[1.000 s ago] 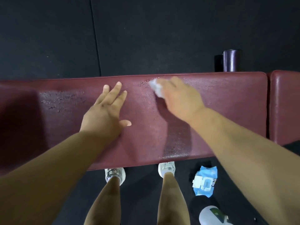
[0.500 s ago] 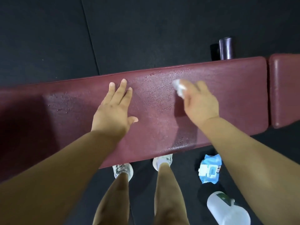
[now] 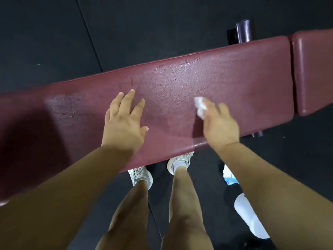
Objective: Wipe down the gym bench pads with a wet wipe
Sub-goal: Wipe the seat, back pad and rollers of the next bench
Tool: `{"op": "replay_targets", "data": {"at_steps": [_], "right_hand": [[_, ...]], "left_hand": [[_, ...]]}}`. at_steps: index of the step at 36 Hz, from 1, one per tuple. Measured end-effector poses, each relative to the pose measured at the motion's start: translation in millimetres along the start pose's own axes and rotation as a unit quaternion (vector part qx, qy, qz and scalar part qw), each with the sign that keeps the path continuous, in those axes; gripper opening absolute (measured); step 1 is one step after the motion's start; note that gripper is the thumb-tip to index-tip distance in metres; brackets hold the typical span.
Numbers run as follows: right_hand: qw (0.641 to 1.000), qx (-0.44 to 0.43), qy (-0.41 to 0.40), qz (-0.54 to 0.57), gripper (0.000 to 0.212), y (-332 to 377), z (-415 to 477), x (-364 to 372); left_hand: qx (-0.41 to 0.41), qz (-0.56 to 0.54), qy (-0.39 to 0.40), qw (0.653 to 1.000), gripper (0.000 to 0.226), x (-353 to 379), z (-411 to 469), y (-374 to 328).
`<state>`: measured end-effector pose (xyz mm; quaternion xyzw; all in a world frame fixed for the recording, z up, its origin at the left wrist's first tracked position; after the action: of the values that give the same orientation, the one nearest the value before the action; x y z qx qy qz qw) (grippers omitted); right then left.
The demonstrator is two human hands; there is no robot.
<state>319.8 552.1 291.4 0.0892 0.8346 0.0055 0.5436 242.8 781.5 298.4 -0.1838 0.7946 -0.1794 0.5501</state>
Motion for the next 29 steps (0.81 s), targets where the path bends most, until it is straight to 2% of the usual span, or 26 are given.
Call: {"op": "replay_targets", "data": {"at_steps": [3, 5, 6, 9, 11, 13, 15, 16, 17, 19, 21, 23, 25, 27, 29], "right_hand": [[0.967, 0.211, -0.07, 0.124, 0.043, -14.7, -10.2, 4.3], [0.955, 0.256, -0.061, 0.137, 0.045, 2.4, -37.4, 21.3], [0.962, 0.229, -0.059, 0.136, 0.048, 15.8, -54.7, 31.0], [0.993, 0.02, 0.015, 0.115, 0.057, 55.5, -100.2, 53.0], [0.99, -0.132, 0.035, 0.044, 0.067, 53.0, -108.7, 58.1], [0.978, -0.2, 0.052, -0.03, 0.066, 34.6, -93.6, 45.7], [0.986, -0.132, 0.054, -0.084, 0.055, 2.2, -66.7, 32.2], [0.995, -0.057, 0.039, -0.071, 0.053, -19.6, -52.3, 24.9], [0.999, 0.035, 0.017, -0.035, 0.052, -39.0, -41.0, 17.0], [0.98, 0.182, -0.045, 0.062, 0.047, -57.9, -37.7, 8.9], [0.958, 0.254, -0.076, 0.108, 0.045, -47.1, -52.7, 16.1], [0.949, 0.278, -0.061, 0.138, 0.049, -22.4, -75.0, 34.8], [0.971, 0.2, -0.023, 0.126, 0.055, 16.2, -103.1, 51.5], [0.994, 0.029, 0.035, 0.1, 0.066, 52.3, -128.9, 63.4], [0.989, -0.126, 0.055, 0.052, 0.066, 64.6, -139.7, 69.9]], "left_hand": [[-0.001, 0.007, 0.01, 1.0, 0.073, 14.2, -22.5, -4.3], [0.006, 0.007, 0.028, 1.0, 0.077, 23.2, -32.3, -4.8], [0.008, 0.007, 0.042, 0.999, 0.079, 26.1, -34.6, -5.0], [0.001, -0.002, 0.077, 0.997, 0.078, 29.3, -32.2, -3.9], [-0.004, -0.009, 0.085, 0.996, 0.076, 28.3, -30.4, -2.9], [0.001, -0.003, 0.091, 0.996, 0.075, 27.3, -29.9, -3.1], [0.005, 0.017, 0.102, 0.995, 0.076, 26.8, -29.9, -3.8], [0.005, 0.024, 0.104, 0.994, 0.076, 27.2, -29.5, -4.5], [0.004, 0.028, 0.103, 0.994, 0.075, 27.4, -29.0, -5.1], [0.004, 0.026, 0.095, 0.995, 0.075, 28.0, -28.3, -6.8], [0.0, 0.019, 0.089, 0.996, 0.076, 28.6, -28.1, -7.4], [-0.001, 0.021, 0.088, 0.996, 0.077, 28.9, -27.7, -6.9], [0.006, 0.025, 0.086, 0.996, 0.079, 28.8, -27.1, -7.2], [0.012, 0.027, 0.083, 0.996, 0.08, 26.2, -27.4, -6.6], [0.022, 0.033, 0.085, 0.996, 0.076, 20.8, -29.0, -2.9]]}}
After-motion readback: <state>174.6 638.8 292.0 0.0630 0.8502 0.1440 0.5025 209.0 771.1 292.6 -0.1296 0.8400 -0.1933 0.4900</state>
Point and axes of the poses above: each hand's wrist, its own z-axis towards the middle knuckle, its own x-axis out of the palm, y = z × x, the point moved 4 cm from there along z, towards the middle knuckle, and after that the axes turned 15 degrees about x, right-handed, at the moved point
